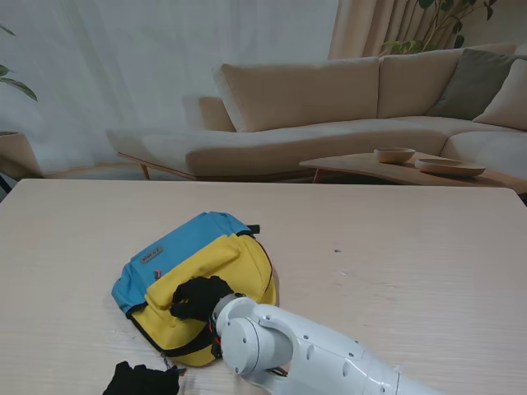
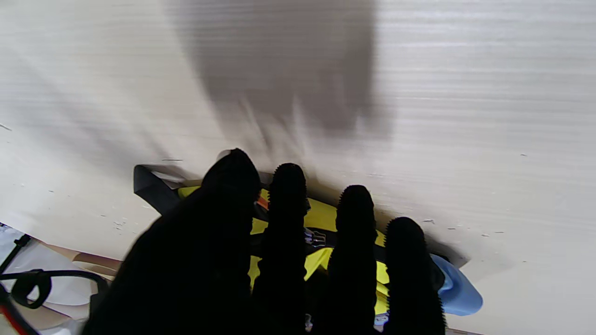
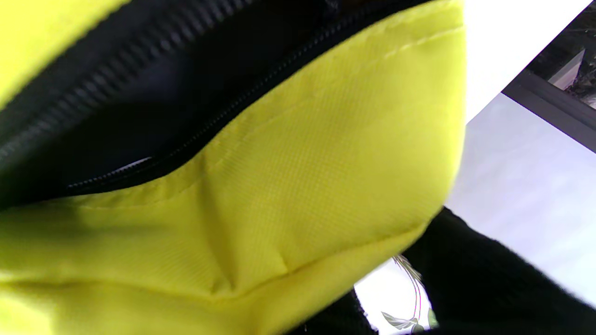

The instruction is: Pack books into the school bag then zip close the school bag

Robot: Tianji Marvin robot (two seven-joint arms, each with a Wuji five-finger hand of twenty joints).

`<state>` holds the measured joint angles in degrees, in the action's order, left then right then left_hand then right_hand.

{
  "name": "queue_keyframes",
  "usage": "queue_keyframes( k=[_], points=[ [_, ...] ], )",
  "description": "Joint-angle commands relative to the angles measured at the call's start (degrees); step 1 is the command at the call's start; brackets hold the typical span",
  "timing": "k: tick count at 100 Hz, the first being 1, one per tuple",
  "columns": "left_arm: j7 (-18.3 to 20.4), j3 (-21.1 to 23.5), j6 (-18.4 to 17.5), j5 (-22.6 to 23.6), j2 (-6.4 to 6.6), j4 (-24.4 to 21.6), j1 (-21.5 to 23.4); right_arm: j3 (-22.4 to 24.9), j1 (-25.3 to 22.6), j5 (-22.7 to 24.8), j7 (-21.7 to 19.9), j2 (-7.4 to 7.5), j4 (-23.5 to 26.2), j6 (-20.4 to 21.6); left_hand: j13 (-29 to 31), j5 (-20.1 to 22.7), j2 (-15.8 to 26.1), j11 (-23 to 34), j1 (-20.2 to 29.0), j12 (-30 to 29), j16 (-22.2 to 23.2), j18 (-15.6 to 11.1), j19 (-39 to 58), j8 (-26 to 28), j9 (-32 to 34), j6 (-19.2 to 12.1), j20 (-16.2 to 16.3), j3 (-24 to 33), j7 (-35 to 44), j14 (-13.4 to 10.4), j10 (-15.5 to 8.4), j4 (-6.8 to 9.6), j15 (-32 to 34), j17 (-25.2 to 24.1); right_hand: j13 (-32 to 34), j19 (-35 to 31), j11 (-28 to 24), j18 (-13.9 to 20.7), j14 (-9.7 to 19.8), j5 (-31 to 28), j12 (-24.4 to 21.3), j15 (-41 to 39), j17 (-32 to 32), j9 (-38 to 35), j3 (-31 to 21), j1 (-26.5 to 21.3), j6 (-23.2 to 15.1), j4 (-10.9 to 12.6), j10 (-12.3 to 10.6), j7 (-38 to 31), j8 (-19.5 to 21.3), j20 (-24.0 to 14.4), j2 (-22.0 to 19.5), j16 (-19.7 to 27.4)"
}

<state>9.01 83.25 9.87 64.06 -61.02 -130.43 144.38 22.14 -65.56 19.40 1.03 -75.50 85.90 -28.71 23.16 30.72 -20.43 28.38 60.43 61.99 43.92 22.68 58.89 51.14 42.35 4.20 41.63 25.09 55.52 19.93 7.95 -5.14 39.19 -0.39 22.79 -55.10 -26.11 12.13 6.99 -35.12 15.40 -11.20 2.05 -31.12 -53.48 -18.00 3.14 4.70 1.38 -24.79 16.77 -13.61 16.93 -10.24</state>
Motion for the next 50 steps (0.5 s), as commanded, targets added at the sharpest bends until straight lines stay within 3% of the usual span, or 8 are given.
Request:
queue_keyframes(
  k=[1,21,37,50],
  points=[
    [1.79,-0.95,-0.53,0.03,0.1,-1.01,-0.09,-0.91,-1.46,-0.55,-1.84,0.2,-3.49,-0.88,0.05,0.72,2.26,-0.7,3.53,1.28,-0.37,0.08,0.03,1.93,-0.17,-3.05,-0.76,-1.28,2.53,-0.41,-0.62,0.74,-0.89,-1.06,3.59,3.84,1.24,-14.54,-8.1,-1.45,-0.46,1.08,1.68,-1.86,1.63,1.87,0.19,-0.74,3.86,1.09,-0.32,0.84,-0.68,0.76],
    [5.18,-2.11,-1.23,0.69,0.6,-1.17,-2.09,-0.82,-1.44,-0.76,-1.61,0.03,-3.66,-0.8,0.11,0.45,2.65,-0.95,3.59,1.35,-0.38,0.08,0.03,1.84,-0.24,-3.41,-0.75,-2.03,2.31,-0.77,-0.99,0.77,-1.1,-1.06,3.65,3.83,1.27,-14.51,-8.1,-1.53,-0.46,1.06,1.7,-1.87,1.55,1.82,0.26,-0.76,3.96,1.11,-0.26,0.8,-0.6,0.75],
    [3.65,-1.99,-0.6,1.64,0.4,-0.97,-1.79,-0.45,-1.61,-0.93,-1.33,0.03,-3.53,-0.63,0.05,0.38,2.79,-1.08,3.8,1.36,-0.34,0.08,0.03,1.5,-0.28,-3.34,-0.75,-2.48,2.09,-0.75,-0.85,0.8,-1.14,-1.06,3.88,3.73,1.17,-15.31,-8.07,-1.53,-0.41,0.89,1.83,-2.01,1.35,2.0,-0.15,-0.71,3.86,1.08,-0.18,0.75,-0.16,0.67],
    [1.33,-1.53,0.16,2.67,0.1,-0.99,-0.79,0.82,-2.85,-0.86,-0.4,0.55,-2.28,0.79,0.17,0.44,3.03,-1.18,3.92,1.3,-0.28,0.05,0.06,0.92,-0.21,-3.49,-0.73,-3.02,1.79,-0.74,-0.84,0.82,-1.08,-0.95,4.0,2.95,0.16,-16.75,-7.98,-1.13,0.08,-0.86,2.11,-2.24,0.22,2.44,-2.83,-0.55,3.01,-0.91,1.29,0.37,0.97,-0.32]
  ],
)
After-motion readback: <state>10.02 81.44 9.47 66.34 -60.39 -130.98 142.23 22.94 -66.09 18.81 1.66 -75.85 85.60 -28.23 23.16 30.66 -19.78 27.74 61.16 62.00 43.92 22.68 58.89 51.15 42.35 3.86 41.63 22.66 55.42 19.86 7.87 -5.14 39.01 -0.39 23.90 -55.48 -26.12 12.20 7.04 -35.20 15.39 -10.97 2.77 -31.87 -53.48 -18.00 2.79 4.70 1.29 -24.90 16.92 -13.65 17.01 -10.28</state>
